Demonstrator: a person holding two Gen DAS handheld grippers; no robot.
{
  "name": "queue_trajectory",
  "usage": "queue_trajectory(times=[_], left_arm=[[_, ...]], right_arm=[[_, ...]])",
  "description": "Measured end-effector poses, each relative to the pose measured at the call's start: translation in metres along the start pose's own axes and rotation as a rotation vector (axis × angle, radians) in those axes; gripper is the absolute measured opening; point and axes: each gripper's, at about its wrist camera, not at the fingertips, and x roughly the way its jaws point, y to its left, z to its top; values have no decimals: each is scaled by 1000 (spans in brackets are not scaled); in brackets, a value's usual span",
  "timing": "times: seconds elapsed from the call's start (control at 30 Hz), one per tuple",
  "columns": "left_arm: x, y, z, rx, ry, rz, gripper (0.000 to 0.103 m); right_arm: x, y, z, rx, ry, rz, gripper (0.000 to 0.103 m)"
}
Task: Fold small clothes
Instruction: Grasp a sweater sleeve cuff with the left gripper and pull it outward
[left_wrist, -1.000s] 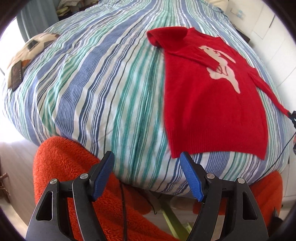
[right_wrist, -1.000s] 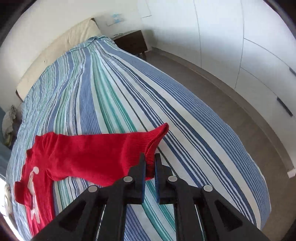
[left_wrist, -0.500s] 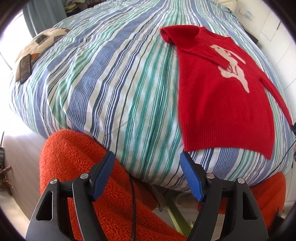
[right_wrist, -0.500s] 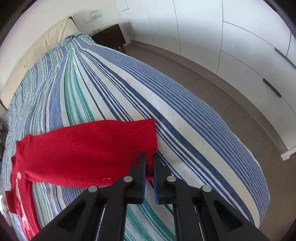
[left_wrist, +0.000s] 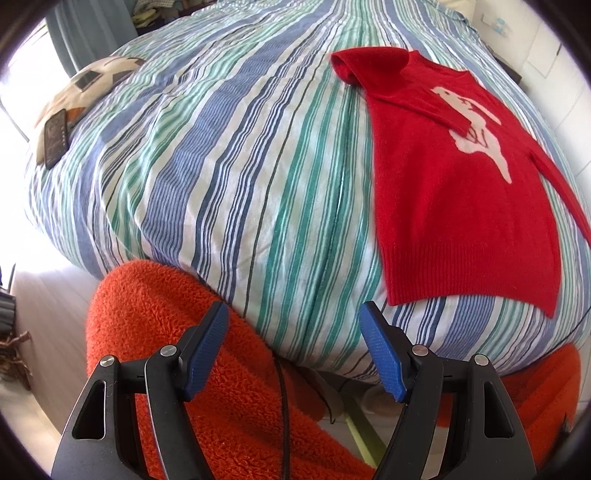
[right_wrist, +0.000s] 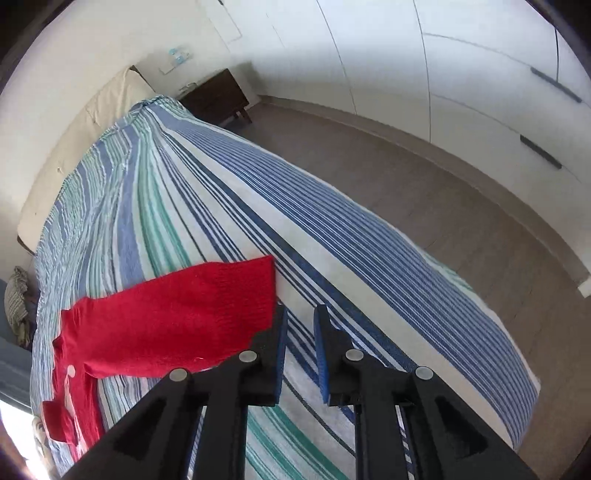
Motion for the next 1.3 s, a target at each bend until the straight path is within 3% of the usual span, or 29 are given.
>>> queue_trajectory(times=[0.17,0.27,0.33,0.43,0.57,0.67,0.8,0.87,0.9,0.93,1.0,1.07,1.17,1.23,1.3], left_arm=[[-9,-20,27,87,-52,-2,75],[-22,-43,54,159,-121,-36,75],[-32,-61,75,216,-172,-73,77],[-34,-99,105,375,-211,-135,87],[-1,-161,137,646,-224,-141,87],[38,-199,159,735,-169,-101,83],[83,-231,174,796,-125,-58,83],[104,-236,181,767,-92,-54,79],[113,-234,185,730,-68,-70,63],[118,-230,189,679,-43,-104,38],[114,-214,201,565,-39,-131,8],[96,-183,217,431,-54,-236,7],[62,-108,246,225,-150,-239,7],[51,-41,266,47,-180,-212,7],[50,27,276,-106,-202,-110,7]], right_arm=[[-4,46,-6,-157,-2,145,16],[21,54,-19,-167,76,131,31],[33,50,-28,-138,98,101,31],[14,54,-44,-166,61,103,31],[-36,69,-86,-249,39,213,31],[-74,77,-128,-303,34,266,31],[-113,81,-181,-354,16,272,31],[-126,79,-201,-357,7,261,31],[-130,78,-210,-354,6,258,31],[-134,75,-214,-350,6,255,31],[-141,74,-219,-353,-10,244,31],[-145,73,-218,-354,-31,237,32],[-138,70,-215,-340,-6,238,32],[-131,70,-214,-332,18,235,32],[-125,72,-215,-330,34,237,32]])
